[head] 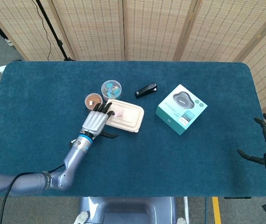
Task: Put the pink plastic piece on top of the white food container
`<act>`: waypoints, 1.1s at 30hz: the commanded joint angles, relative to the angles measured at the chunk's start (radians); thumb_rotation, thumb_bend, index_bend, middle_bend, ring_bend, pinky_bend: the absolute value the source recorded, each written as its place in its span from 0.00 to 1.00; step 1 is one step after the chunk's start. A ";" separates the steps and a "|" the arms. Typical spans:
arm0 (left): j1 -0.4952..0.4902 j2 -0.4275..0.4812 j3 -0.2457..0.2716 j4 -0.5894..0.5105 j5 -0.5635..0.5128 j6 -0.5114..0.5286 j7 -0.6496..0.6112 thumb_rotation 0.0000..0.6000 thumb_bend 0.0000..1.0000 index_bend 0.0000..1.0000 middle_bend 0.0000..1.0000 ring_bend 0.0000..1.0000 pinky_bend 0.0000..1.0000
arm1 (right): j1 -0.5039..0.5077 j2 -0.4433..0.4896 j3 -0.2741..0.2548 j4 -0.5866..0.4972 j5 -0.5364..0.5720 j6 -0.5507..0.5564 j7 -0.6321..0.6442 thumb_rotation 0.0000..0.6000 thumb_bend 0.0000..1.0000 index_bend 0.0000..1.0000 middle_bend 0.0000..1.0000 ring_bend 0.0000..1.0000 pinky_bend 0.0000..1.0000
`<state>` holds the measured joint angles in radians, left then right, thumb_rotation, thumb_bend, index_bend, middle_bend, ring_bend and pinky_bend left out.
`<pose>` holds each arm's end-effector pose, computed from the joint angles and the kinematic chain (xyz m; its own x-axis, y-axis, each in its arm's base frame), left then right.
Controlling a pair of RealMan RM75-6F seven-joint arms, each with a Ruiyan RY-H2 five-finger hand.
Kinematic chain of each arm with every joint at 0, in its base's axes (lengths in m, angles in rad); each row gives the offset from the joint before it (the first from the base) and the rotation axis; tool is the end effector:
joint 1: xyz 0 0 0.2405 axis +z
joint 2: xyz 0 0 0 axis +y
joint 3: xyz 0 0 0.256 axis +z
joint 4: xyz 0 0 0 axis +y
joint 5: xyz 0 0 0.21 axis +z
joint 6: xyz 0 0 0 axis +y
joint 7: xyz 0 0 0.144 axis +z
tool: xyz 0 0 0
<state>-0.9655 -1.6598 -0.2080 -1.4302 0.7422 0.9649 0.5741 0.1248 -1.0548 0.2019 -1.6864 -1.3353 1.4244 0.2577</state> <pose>-0.0930 0.3724 -0.0470 0.4882 0.2913 0.8227 0.8578 -0.3341 -0.3907 -0.3020 -0.2218 0.1953 0.0985 0.1211 0.9877 -0.9939 0.0614 0.0916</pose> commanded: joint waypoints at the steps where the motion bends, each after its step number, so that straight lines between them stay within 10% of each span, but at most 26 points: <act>1: -0.001 0.001 0.001 -0.005 0.007 -0.002 -0.001 0.45 0.00 0.25 0.00 0.00 0.00 | 0.000 0.000 0.000 -0.001 0.001 -0.001 0.001 1.00 0.00 0.12 0.00 0.00 0.00; 33: 0.012 0.017 0.002 0.010 0.016 -0.022 -0.032 0.45 0.00 0.26 0.00 0.00 0.00 | 0.000 0.004 0.002 -0.006 0.006 -0.005 0.004 1.00 0.00 0.13 0.00 0.00 0.00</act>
<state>-0.9537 -1.6421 -0.2057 -1.4205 0.7583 0.9433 0.5422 0.1246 -1.0510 0.2042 -1.6920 -1.3296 1.4196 0.2615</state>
